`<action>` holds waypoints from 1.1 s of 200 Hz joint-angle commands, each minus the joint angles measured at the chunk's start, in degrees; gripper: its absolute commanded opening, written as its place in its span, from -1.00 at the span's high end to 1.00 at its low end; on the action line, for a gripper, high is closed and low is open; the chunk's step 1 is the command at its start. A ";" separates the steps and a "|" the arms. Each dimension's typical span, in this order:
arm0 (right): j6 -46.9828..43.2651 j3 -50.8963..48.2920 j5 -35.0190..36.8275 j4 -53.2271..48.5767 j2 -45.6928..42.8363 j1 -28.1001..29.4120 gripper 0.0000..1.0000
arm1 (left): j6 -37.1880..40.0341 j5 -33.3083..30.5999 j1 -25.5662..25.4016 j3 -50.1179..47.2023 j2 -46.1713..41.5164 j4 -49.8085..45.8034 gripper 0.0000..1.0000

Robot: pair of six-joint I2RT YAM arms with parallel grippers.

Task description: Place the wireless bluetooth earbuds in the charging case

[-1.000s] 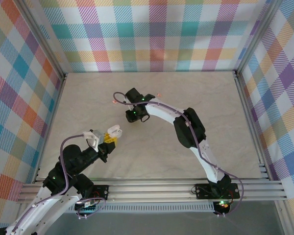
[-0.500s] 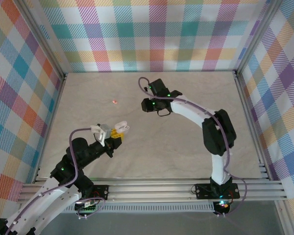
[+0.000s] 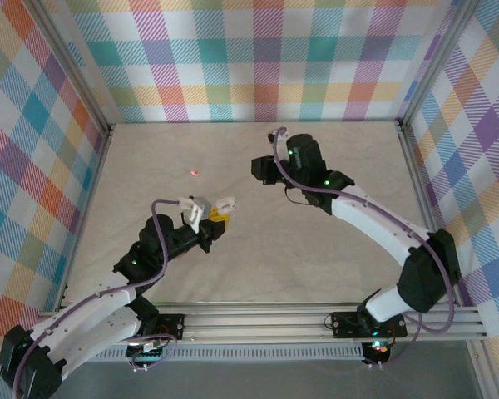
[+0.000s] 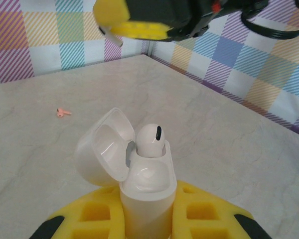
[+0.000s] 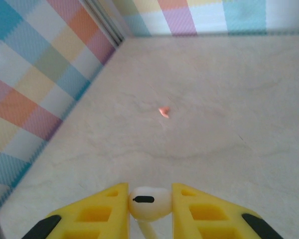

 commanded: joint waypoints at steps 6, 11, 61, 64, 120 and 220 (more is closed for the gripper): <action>4.67 -4.23 -3.75 10.83 -4.87 0.30 0.53 | -1.04 1.11 -0.67 2.92 2.57 8.98 1.00; 5.55 -4.98 -4.19 11.95 -5.50 0.36 0.54 | -1.34 0.95 -0.71 2.93 3.06 9.98 1.00; 11.67 -8.99 -6.74 19.34 -9.05 1.59 0.55 | -2.17 -1.43 -1.61 4.47 7.95 16.67 1.00; 11.71 -9.07 -6.66 19.66 -9.16 1.84 0.55 | -2.16 -1.64 -1.68 4.57 8.20 17.04 1.00; 11.29 -11.60 -4.37 25.75 -10.62 6.12 0.56 | -3.19 -4.75 -3.09 6.24 12.49 22.63 1.00; 4.31 -11.37 -6.40 28.56 -7.16 10.41 0.56 | -5.08 -5.27 -3.56 8.23 13.53 23.41 1.00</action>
